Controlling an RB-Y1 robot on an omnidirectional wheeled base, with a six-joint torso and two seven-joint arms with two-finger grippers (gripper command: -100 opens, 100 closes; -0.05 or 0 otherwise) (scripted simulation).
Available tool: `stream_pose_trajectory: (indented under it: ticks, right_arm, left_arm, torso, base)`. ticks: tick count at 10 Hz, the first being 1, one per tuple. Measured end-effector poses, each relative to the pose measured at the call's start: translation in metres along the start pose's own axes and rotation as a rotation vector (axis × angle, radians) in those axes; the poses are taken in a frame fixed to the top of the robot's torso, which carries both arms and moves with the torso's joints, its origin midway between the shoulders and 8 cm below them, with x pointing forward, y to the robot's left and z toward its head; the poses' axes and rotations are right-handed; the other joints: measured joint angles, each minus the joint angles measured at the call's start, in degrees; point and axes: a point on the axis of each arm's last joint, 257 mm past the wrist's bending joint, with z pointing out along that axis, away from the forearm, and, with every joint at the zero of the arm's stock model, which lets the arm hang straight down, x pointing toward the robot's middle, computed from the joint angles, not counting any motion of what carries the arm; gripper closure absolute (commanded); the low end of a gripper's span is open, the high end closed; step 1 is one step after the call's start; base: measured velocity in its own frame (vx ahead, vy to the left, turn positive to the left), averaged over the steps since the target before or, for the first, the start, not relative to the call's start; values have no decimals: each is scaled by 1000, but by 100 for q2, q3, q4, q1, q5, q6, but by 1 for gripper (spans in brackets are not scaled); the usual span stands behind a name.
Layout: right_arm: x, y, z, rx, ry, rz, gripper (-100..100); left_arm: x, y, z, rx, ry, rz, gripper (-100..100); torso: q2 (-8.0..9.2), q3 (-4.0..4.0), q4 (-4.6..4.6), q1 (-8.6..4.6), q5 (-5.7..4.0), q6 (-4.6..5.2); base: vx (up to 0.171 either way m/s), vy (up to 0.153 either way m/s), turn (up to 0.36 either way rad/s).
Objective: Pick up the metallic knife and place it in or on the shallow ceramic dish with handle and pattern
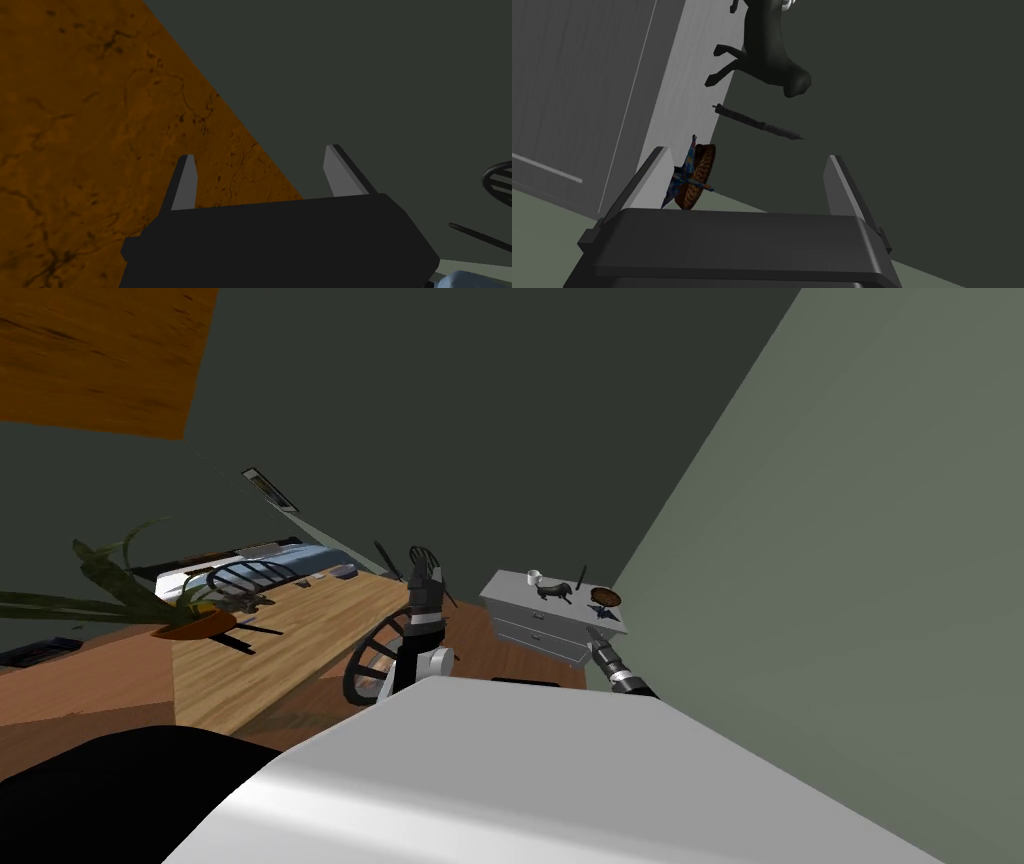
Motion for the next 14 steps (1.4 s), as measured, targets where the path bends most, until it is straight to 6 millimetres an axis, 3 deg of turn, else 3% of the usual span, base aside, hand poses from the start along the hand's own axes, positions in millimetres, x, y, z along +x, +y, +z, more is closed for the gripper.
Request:
stream_pose_trajectory:
  ticks: [4, 7, 11, 14]
  right_arm:
    - [4, -71, -22, 184, 72, -58, -100]
    - [-6, -114, -44, 290, 111, -114, -100]
    - [-38, -169, -77, 451, 155, -220, -100]
    - [-70, -195, -98, 548, 177, -312, -100]
  left_arm:
    - [0, 0, 0, 0, 0, 0, 0]
    - [0, 0, 0, 0, 0, 0, 0]
    - [0, 0, 0, 0, 0, 0, 0]
    - [0, 0, 0, 0, 0, 0, 0]
  torso:
    - [0, -1, -1, 9, 2, -1]
    - [-12, -7, -2, -5, -1, 1]
    - [-25, -14, -5, -7, 0, -3]
    - [-32, -18, -6, -19, -3, -3]
  base:
    - [-49, 51, 171]
    - [-23, 33, 180]
    - [3, 21, 194]
    - [23, -8, 206]
